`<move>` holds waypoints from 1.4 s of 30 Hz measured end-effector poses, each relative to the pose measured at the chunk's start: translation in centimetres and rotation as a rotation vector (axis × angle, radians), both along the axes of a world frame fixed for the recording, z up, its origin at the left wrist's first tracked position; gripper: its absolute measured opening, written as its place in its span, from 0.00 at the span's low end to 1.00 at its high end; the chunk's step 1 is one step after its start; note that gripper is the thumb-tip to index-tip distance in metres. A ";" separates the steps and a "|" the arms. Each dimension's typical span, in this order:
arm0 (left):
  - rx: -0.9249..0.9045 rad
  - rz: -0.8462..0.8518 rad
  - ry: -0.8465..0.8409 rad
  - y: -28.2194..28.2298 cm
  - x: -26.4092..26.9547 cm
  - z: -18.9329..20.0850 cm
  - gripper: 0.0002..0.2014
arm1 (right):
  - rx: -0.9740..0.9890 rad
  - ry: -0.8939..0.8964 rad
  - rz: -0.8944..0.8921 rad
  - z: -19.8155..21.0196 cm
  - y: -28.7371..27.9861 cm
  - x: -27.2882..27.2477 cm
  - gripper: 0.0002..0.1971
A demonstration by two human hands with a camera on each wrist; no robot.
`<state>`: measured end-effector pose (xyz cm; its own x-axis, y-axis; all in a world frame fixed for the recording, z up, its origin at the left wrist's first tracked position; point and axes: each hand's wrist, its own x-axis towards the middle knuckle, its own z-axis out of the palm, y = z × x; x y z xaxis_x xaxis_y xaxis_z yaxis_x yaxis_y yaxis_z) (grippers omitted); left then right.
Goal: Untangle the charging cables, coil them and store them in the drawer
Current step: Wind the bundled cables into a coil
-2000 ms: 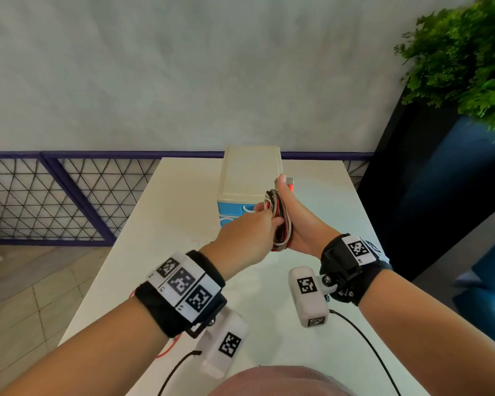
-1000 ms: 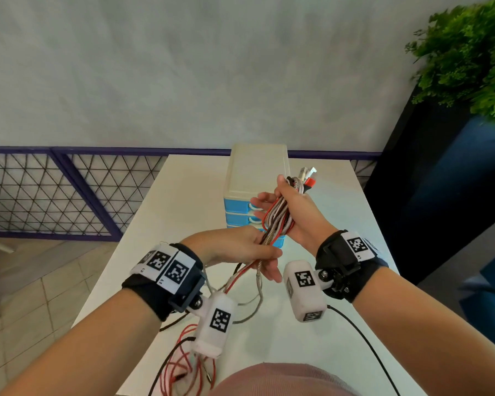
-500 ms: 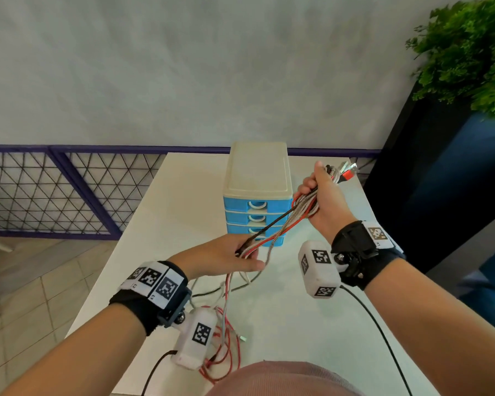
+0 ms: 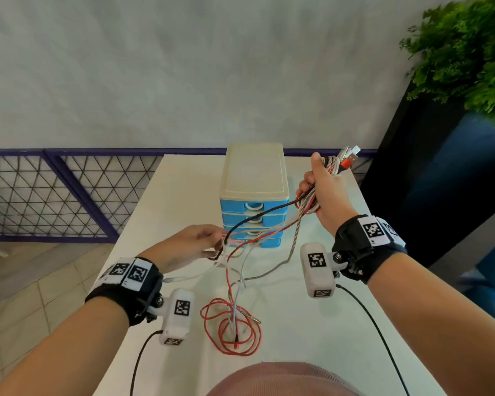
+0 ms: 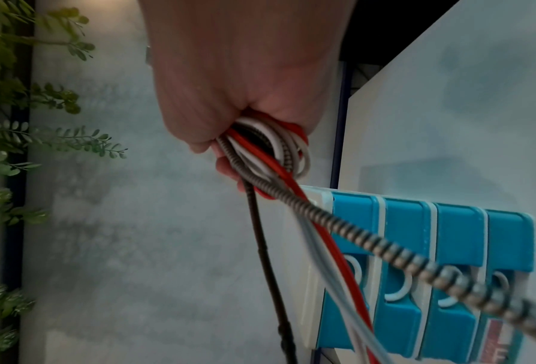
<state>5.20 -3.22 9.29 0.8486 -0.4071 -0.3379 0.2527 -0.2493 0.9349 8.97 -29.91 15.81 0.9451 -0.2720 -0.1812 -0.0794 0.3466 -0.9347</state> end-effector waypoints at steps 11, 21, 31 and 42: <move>-0.002 0.617 0.168 1.2 1.1 -0.6 0.08 | -0.085 -0.020 0.011 -0.1 0.1 -0.6 0.21; 0.457 0.402 0.378 0.3 1.0 -0.4 0.09 | -0.015 -0.098 0.050 0.7 1.2 -0.9 0.21; 0.069 0.044 0.134 -3.1 -0.5 1.4 0.20 | 0.030 -0.118 0.058 0.6 2.2 -0.3 0.18; 0.775 -0.345 -0.356 1.9 -0.8 -3.6 0.11 | 0.077 -0.124 0.038 2.3 0.4 -0.6 0.19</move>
